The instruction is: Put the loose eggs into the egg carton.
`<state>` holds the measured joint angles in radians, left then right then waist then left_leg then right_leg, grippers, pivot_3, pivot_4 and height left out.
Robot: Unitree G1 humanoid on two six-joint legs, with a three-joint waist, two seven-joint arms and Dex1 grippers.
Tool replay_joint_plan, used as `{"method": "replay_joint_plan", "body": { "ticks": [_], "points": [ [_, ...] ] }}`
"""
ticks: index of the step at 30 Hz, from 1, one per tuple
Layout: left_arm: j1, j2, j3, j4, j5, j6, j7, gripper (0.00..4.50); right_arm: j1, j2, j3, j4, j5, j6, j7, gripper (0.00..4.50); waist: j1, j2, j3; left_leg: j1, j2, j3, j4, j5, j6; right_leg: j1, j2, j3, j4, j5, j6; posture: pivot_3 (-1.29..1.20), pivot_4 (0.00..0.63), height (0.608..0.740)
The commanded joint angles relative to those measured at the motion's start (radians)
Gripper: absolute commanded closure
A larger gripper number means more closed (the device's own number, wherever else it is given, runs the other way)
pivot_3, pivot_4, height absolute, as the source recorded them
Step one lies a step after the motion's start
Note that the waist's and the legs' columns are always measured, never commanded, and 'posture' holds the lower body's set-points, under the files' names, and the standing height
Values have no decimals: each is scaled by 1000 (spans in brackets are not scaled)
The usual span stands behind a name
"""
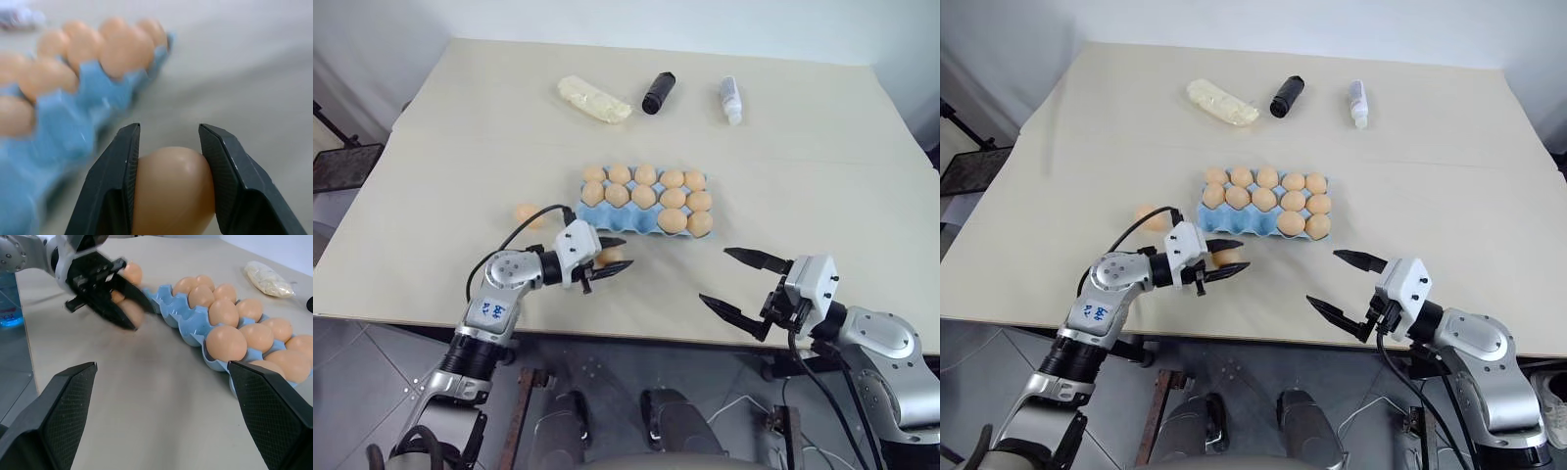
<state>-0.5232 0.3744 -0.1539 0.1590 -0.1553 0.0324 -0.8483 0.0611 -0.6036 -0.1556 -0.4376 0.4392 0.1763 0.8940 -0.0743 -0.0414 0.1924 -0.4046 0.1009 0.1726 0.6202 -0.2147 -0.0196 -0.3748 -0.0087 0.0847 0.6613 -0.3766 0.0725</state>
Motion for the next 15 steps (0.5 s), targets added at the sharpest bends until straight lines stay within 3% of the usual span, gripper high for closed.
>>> {"method": "replay_joint_plan", "body": {
  "ticks": [1,11,15],
  "points": [
    [-97,-51,24,63,-11,-43,31,2740,-10,1,1,-8,6,-12,-9,0,5,0,0,0,-1,0,1,0,0,0,0,0,0,0,0,0,150,740],
    [-335,-183,28,492,46,-219,61,2740,-27,10,22,-23,-1,-7,-52,0,18,0,0,-1,-2,1,3,-2,2,0,1,1,0,1,1,0,150,740],
    [-370,-215,49,576,35,-274,71,1595,-20,13,22,-41,1,-3,-73,0,19,0,0,-2,-2,1,4,-3,1,-1,1,1,-1,0,1,0,150,740]
  ]
}}
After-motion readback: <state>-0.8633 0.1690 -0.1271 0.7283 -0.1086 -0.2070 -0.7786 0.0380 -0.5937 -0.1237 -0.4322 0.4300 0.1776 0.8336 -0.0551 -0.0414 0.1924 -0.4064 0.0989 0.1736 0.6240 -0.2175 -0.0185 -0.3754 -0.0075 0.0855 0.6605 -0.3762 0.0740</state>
